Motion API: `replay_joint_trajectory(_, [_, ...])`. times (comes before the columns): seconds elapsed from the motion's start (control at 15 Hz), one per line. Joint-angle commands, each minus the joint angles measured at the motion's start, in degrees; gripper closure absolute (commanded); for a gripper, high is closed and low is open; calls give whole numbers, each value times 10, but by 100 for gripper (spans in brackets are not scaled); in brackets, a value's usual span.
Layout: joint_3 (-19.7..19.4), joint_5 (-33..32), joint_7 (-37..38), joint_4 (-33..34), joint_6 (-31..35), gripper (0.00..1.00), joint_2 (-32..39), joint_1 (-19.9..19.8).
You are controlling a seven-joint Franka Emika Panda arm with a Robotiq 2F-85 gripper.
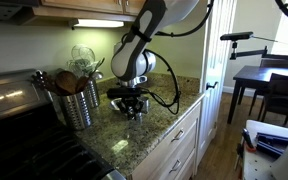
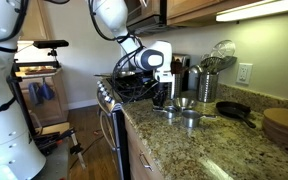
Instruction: Stack the cups
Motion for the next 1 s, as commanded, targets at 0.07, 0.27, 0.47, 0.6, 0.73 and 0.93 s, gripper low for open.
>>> replay_joint_trajectory(0.07, [-11, -21, 28, -31, -2, 72, -36, 7])
replay_joint_trajectory(0.27, [-14, -27, 32, -31, -3, 72, -38, 8])
replay_joint_trajectory(0.47, [-16, -36, 37, -34, -4, 73, -46, 9])
replay_joint_trajectory(0.6, [-18, -45, 42, -37, -5, 83, -53, 11])
replay_joint_trajectory(0.73, [-18, -56, 49, -36, -7, 85, -58, 11])
replay_joint_trajectory(0.93, [-18, -71, 58, -37, -9, 85, -65, 11])
